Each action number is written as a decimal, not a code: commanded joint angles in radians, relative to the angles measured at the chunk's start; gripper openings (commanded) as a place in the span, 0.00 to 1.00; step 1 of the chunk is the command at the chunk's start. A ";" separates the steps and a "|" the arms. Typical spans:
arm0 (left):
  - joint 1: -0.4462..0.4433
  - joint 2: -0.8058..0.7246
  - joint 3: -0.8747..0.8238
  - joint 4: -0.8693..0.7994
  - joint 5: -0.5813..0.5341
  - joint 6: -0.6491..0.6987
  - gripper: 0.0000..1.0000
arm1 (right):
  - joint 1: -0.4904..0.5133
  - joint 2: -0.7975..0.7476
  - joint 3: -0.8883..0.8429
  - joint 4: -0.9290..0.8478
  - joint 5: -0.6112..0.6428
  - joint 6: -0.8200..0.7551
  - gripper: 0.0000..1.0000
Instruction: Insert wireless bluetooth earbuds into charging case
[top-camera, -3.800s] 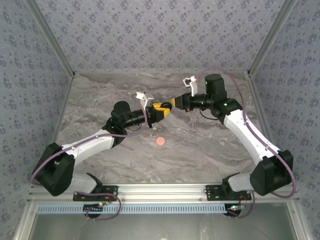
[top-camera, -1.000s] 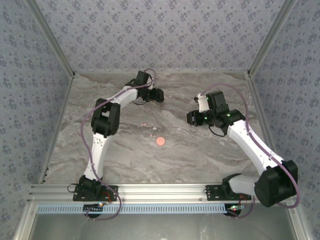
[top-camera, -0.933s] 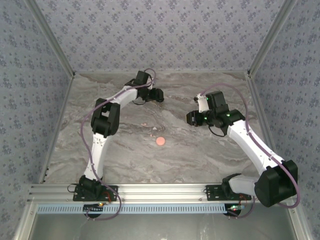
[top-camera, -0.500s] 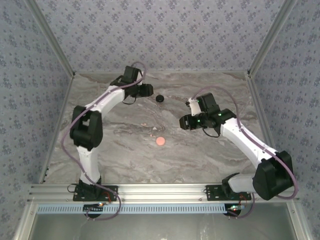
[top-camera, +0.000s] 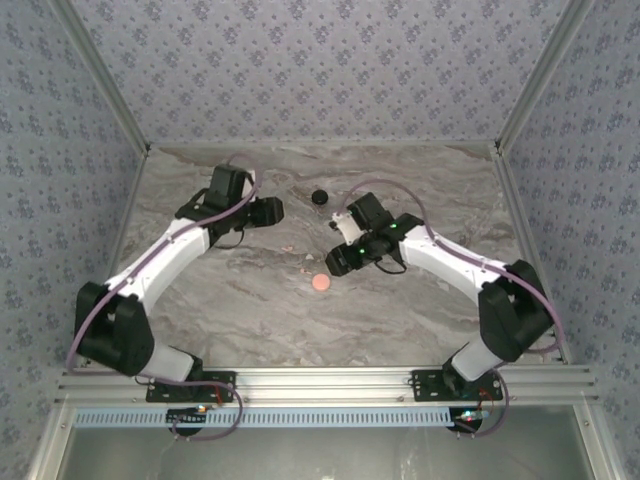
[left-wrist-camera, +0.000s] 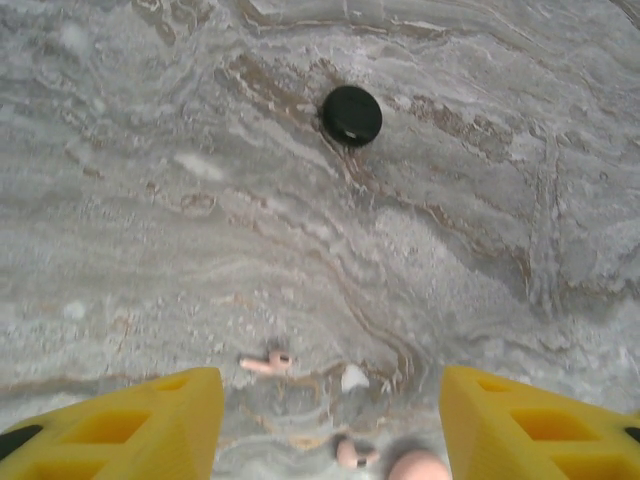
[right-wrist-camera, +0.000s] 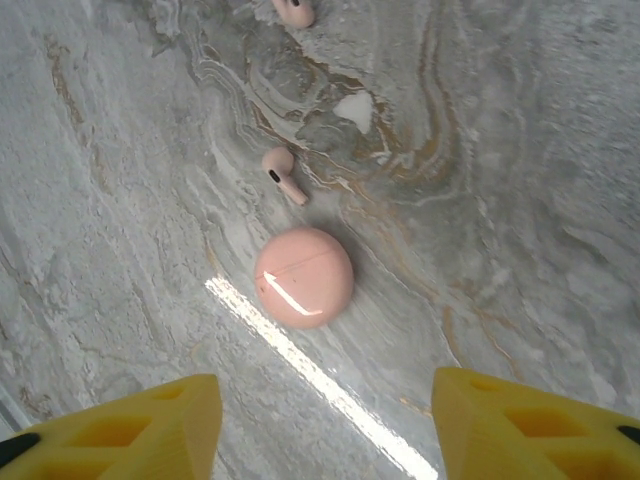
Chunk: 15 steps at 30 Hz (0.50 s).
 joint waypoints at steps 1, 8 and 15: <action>-0.012 -0.099 -0.054 -0.028 -0.008 -0.037 0.59 | 0.048 0.066 0.082 -0.047 0.060 -0.086 0.64; -0.012 -0.203 -0.111 -0.084 -0.035 -0.042 0.59 | 0.123 0.188 0.167 -0.124 0.160 -0.164 0.78; -0.011 -0.258 -0.128 -0.111 -0.070 -0.034 0.60 | 0.147 0.262 0.201 -0.135 0.156 -0.191 0.86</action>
